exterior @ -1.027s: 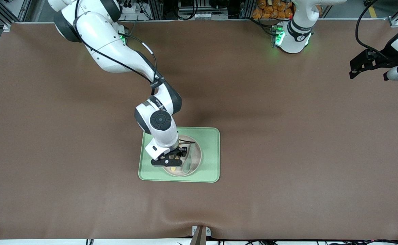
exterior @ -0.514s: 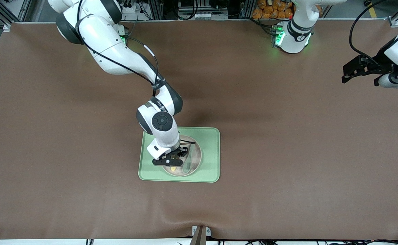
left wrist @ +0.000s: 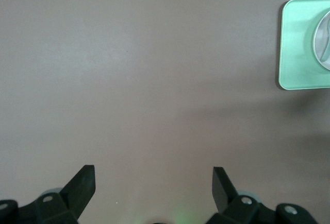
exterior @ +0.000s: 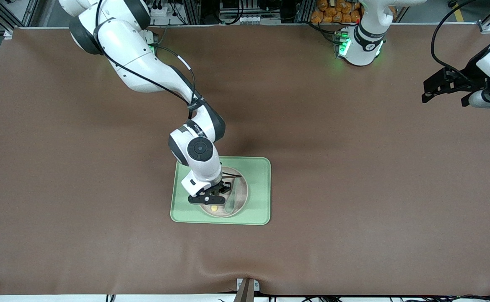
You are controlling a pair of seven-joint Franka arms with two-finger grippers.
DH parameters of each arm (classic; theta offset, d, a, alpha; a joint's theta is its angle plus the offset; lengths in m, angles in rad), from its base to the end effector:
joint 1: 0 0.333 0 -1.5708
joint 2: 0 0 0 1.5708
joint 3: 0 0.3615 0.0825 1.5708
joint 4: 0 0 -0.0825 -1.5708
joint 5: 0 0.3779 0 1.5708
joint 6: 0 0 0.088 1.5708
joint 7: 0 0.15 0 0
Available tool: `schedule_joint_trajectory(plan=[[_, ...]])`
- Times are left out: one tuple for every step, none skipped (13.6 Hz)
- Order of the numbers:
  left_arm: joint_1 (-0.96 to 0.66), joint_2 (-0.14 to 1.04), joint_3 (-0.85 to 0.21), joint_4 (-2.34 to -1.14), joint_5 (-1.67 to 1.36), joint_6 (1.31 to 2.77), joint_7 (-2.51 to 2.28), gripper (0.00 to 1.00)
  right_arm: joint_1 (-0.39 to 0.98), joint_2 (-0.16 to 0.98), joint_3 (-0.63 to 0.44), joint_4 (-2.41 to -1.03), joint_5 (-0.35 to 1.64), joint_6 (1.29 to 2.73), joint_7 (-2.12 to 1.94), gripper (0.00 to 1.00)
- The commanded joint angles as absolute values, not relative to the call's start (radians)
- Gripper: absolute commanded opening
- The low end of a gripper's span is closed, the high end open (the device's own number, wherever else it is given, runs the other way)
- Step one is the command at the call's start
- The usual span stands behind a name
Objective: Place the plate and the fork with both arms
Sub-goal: 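Close the right gripper on the yellow fork handle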
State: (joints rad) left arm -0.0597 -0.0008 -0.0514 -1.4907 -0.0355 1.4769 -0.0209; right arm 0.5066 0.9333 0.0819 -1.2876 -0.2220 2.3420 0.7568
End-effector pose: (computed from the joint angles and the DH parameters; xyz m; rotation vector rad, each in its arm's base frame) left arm 0.5343 -0.0652 0.6563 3.1037 -0.1449 -0.0238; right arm 0.6771 0.4199 0.1824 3.1256 -0.0946 0.2556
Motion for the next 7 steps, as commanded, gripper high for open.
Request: schedule_joint_trajectory(plan=[[-0.052,-0.006,-0.058,-1.485,-0.032,1.483,-0.003,1.00,0.505,0.914,0.078,-1.267,-0.242,2.310,0.782,0.00],[-0.051,-0.006,-0.058,-1.483,-0.032,1.483,-0.003,1.00,0.503,0.911,0.081,-1.253,-0.242,2.280,0.781,0.00],[-0.051,-0.006,-0.058,-1.483,-0.025,1.485,-0.003,1.00,0.502,0.910,0.084,-1.227,-0.241,2.246,0.781,0.00],[-0.051,-0.006,-0.060,-1.483,-0.015,1.485,-0.003,1.00,0.500,0.907,0.087,-1.210,-0.239,2.215,0.781,0.00],[-0.052,-0.006,-0.060,-1.483,-0.014,1.488,-0.003,1.00,0.491,0.891,0.086,-1.209,-0.238,2.207,0.776,0.00],[-0.052,-0.006,-0.060,-1.485,-0.014,1.488,-0.003,1.00,0.473,0.890,0.086,-1.210,-0.236,2.209,0.770,0.00],[-0.054,-0.006,-0.060,-1.485,-0.014,1.488,-0.003,1.00,0.466,0.881,0.084,-1.219,-0.236,2.209,0.749,0.00]])
